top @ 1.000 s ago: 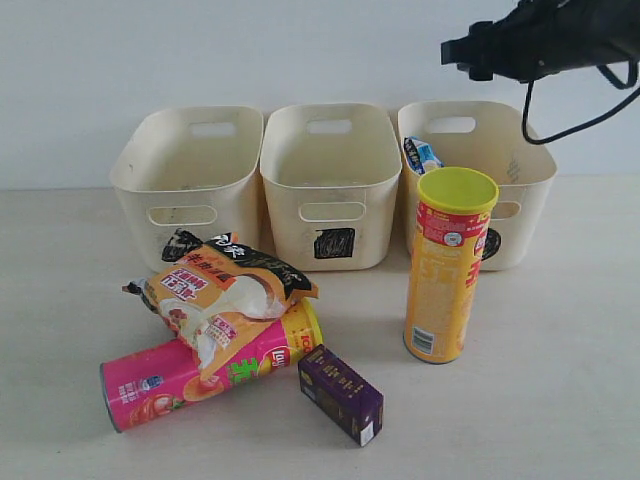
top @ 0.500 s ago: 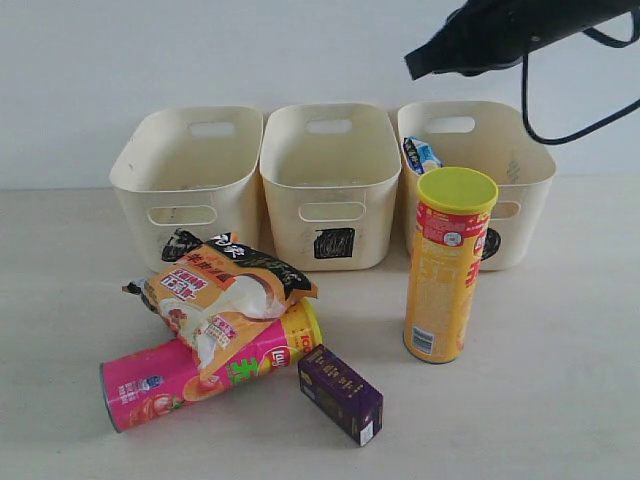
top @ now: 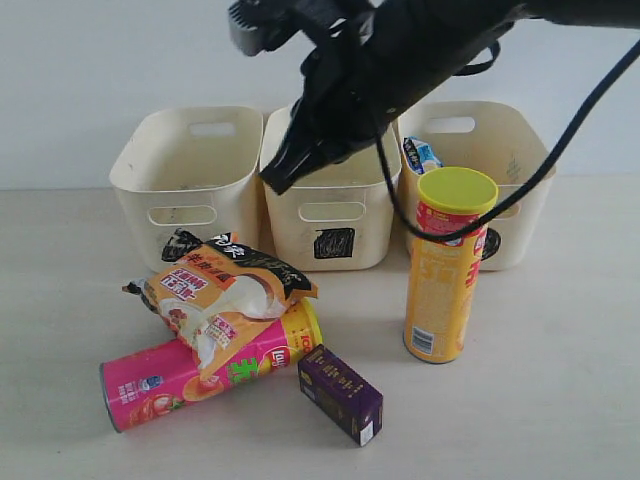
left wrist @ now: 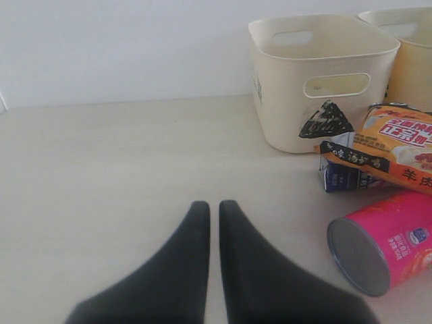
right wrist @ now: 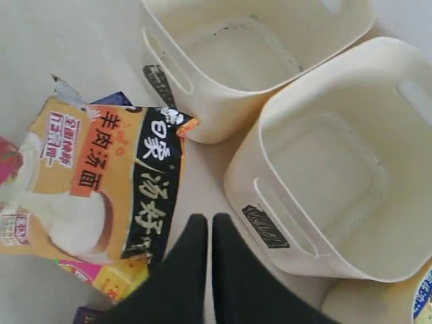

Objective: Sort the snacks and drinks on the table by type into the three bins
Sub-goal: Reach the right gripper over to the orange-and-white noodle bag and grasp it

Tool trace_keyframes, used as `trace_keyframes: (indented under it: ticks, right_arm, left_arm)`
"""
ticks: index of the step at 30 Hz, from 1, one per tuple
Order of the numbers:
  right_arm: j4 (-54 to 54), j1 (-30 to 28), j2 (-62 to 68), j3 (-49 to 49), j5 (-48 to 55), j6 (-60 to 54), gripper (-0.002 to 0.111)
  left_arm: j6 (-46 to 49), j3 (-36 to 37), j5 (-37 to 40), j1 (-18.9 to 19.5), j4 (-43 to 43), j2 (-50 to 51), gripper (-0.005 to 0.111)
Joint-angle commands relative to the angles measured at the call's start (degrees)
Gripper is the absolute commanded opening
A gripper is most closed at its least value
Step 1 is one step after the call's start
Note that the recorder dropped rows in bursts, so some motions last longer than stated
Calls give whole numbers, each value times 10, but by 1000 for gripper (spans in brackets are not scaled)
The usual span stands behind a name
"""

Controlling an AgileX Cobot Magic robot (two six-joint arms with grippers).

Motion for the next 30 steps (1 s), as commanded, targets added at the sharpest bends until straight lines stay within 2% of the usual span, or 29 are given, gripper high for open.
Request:
trace_keyframes:
  ticks: [1, 10, 15, 18, 21, 22, 24, 25, 30]
  right_arm:
    - [-108, 58, -2, -1, 8, 107, 0]
    - [-297, 170, 44, -1, 28, 250, 0]
    - [-309, 200, 104, -32, 25, 263, 2]
    - [-302, 205, 141, -68, 47, 274, 21]
    - [-302, 208, 166, -96, 72, 274, 50]
    - [-302, 208, 175, -102, 83, 275, 65]
    - [-302, 208, 185, -104, 90, 280, 86]
    - [-302, 208, 190, -104, 90, 296, 92]
    - [-305, 208, 210, -104, 89, 343, 94]
  left_arm:
    - [0, -2, -2, 1, 0, -2, 4]
    - [0, -2, -2, 1, 0, -2, 4]
    - [0, -2, -2, 1, 0, -2, 4]
    - [0, -2, -2, 1, 0, -2, 4]
    - [0, -2, -2, 1, 0, -2, 4]
    - [0, -2, -2, 1, 0, -2, 4]
    - [0, -2, -2, 1, 0, -2, 4]
    - [0, -2, -2, 1, 0, -2, 4]
    - [0, -2, -2, 1, 0, -2, 4]
